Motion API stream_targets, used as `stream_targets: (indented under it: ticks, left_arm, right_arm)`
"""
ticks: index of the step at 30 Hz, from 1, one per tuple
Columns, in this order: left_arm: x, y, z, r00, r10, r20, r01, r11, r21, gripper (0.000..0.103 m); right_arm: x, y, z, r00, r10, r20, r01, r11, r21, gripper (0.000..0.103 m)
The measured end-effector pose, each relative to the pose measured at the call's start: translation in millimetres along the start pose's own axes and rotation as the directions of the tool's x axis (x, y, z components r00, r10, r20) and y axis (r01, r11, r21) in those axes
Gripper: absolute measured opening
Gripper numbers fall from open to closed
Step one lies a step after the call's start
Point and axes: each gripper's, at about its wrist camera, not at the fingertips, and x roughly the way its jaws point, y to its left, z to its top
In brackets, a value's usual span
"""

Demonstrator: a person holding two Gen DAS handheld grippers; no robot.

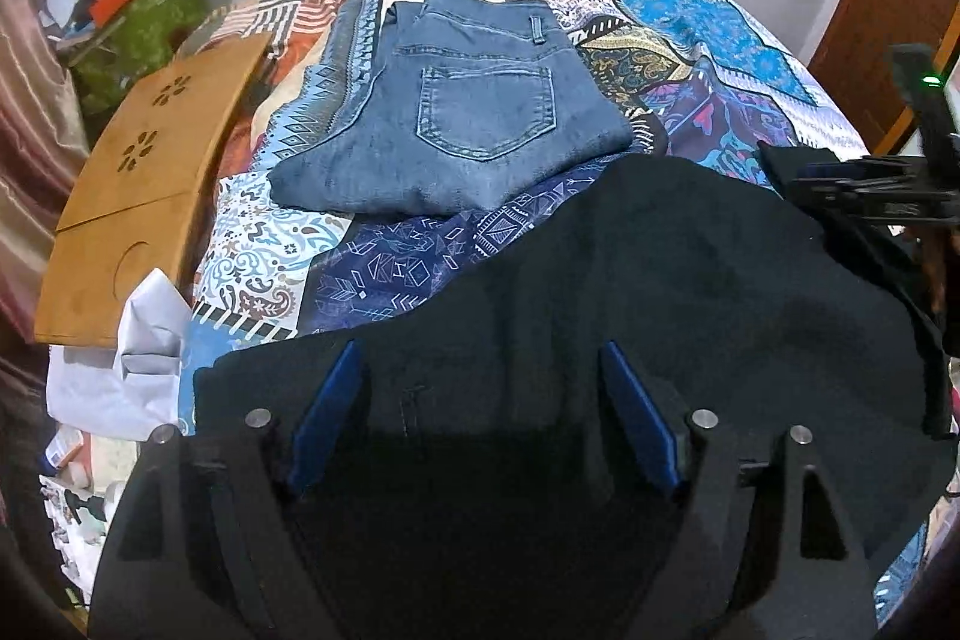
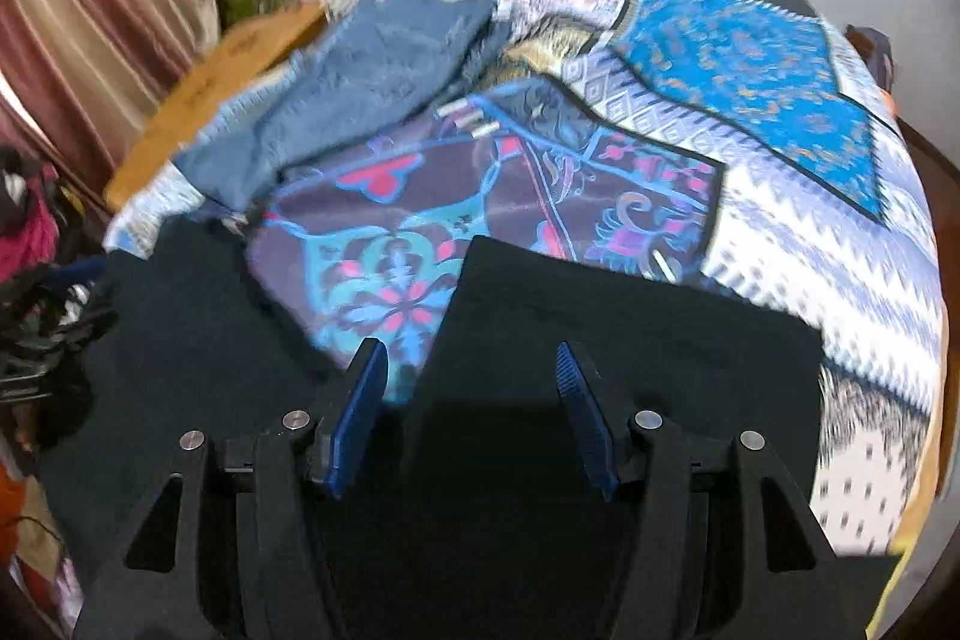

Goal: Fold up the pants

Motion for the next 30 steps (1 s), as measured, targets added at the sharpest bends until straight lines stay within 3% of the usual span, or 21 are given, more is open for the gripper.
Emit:
stream_targets:
  ticks: [2, 4, 6, 9, 13, 21, 25, 30]
  left_arm:
    - [-0.8, 1.2, -0.9, 1.000, 0.005, 0.006, -0.005, 1.000, -0.007, 0.084]
    - [-3.4, 0.0, -0.7, 1.000, 0.015, 0.013, -0.015, 1.000, -0.001, 0.084]
    - [-7.5, -2.6, -0.3, 0.999, 0.029, 0.019, -0.030, 1.000, 0.010, 0.084]
    - [-16.2, -9.3, -0.4, 0.999, 0.031, 0.023, -0.031, 0.999, 0.027, 0.084]
    - [-36.0, -21.6, -0.9, 0.999, 0.026, 0.045, -0.028, 0.998, 0.058, 0.084]
    - [-70.4, -65.9, -0.8, 0.998, -0.018, 0.068, 0.010, 0.992, 0.128, 0.091]
    - [-76.7, -100.9, -7.6, 0.998, -0.045, 0.051, 0.035, 0.983, 0.180, 0.091]
    - [-77.2, -143.2, -19.0, 0.997, -0.072, 0.022, 0.064, 0.967, 0.248, 0.091]
  right_arm:
    - [15.7, -1.7, 3.1, 1.000, -0.004, -0.027, 0.004, 1.000, -0.006, 0.056]
    - [20.0, 0.1, 3.6, 1.000, -0.021, -0.015, 0.020, 0.999, -0.035, 0.048]
    - [17.8, 4.2, 1.8, 0.999, -0.041, -0.010, 0.040, 0.996, -0.082, 0.024]
    - [14.5, -3.6, 2.1, 1.000, -0.018, -0.012, 0.018, 0.998, -0.065, 0.010]
    - [-3.9, -5.0, -1.1, 0.999, -0.037, 0.039, 0.040, 0.998, -0.056, 0.007]
    - [-114.0, -21.7, -33.3, 0.965, -0.035, 0.258, 0.026, 0.999, 0.041, 0.007]
    - [-163.7, -42.6, -63.2, 0.945, -0.059, 0.322, 0.033, 0.996, 0.083, 0.007]
    - [-200.1, -67.9, -117.1, 0.933, -0.112, 0.343, 0.069, 0.988, 0.136, 0.007]
